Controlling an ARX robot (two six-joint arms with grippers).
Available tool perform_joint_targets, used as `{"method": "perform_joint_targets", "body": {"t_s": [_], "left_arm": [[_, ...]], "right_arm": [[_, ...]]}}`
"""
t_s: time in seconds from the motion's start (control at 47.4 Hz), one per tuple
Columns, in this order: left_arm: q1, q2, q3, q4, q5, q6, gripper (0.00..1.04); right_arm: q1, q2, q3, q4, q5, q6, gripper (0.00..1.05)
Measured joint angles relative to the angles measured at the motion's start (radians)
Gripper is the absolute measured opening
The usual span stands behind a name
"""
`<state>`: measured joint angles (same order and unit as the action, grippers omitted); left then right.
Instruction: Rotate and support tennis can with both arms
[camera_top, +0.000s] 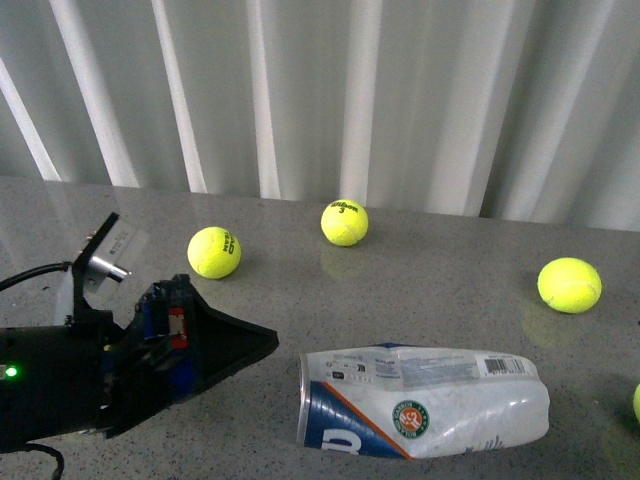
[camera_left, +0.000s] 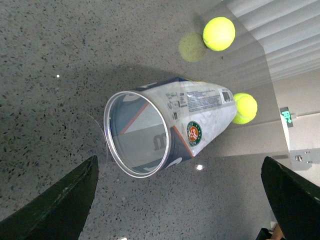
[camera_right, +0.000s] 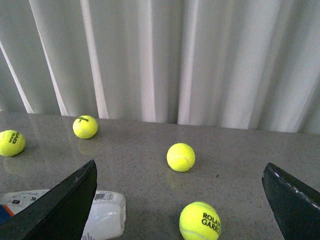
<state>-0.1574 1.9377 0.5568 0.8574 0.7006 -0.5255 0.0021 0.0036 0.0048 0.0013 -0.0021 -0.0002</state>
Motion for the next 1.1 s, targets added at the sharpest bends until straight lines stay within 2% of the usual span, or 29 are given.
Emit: {"method": "perform_joint_targets", "body": {"t_s": [0.675, 0.928, 1.097], "left_arm": [[-0.092, 0.168, 0.137, -0.011, -0.01, -0.018, 0.98], [-0.147, 0.246, 0.185, 0.044, -0.008, -0.085, 0.98], [-0.166, 0.292, 0.222, 0.135, -0.015, -0.172, 0.98]], "right_arm": [[0.0, 0.0, 0.0, 0.0, 0.0, 0.0, 0.98], [0.0, 0.0, 0.0, 0.0, 0.0, 0.0, 0.98], [0.0, 0.0, 0.0, 0.0, 0.0, 0.0, 0.98]]}}
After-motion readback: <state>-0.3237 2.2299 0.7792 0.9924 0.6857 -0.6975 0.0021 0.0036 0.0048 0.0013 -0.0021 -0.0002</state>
